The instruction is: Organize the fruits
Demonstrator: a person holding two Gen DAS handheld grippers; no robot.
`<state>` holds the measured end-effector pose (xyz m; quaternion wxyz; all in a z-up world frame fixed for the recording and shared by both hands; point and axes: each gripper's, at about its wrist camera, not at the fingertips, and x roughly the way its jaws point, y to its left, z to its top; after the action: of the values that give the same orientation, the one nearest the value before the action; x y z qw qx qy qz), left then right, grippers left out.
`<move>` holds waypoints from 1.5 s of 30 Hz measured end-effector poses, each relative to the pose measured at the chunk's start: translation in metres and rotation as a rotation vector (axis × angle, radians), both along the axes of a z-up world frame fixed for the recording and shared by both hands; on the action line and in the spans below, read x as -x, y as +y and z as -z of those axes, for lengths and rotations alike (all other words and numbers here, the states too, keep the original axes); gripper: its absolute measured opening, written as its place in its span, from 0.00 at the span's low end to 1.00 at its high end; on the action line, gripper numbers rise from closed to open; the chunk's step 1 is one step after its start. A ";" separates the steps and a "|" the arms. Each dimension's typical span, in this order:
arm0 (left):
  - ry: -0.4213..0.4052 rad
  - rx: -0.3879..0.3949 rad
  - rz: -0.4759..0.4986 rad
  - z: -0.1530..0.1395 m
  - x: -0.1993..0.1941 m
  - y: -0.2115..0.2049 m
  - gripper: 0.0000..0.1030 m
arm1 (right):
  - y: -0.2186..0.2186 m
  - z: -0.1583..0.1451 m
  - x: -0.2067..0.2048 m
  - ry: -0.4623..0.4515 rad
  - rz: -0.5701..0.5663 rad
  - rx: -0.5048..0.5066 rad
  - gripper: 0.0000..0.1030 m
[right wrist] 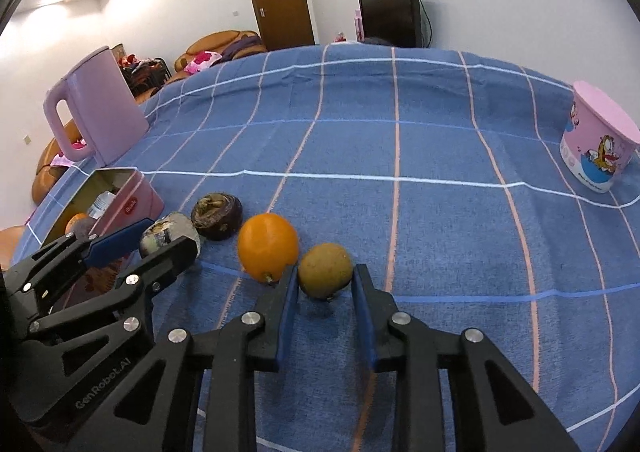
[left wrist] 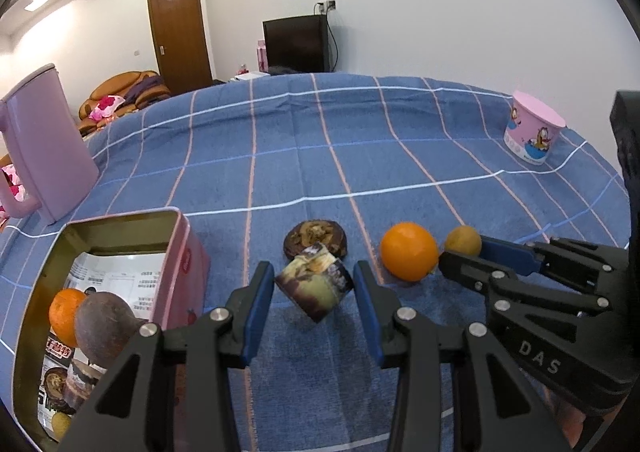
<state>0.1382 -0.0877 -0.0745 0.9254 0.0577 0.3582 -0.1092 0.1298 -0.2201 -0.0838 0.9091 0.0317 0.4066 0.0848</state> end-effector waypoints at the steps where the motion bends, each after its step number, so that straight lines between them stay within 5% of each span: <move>1: -0.005 0.001 -0.001 -0.001 0.001 0.000 0.41 | 0.000 -0.002 0.002 -0.015 -0.001 -0.001 0.28; 45: -0.180 0.017 -0.050 -0.019 0.026 0.011 0.41 | 0.015 -0.032 0.045 -0.277 -0.036 0.044 0.28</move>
<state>0.1119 -0.0771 -0.0553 0.9568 0.0502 0.2739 -0.0833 0.0850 -0.2053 -0.0521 0.9553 -0.0075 0.2797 0.0957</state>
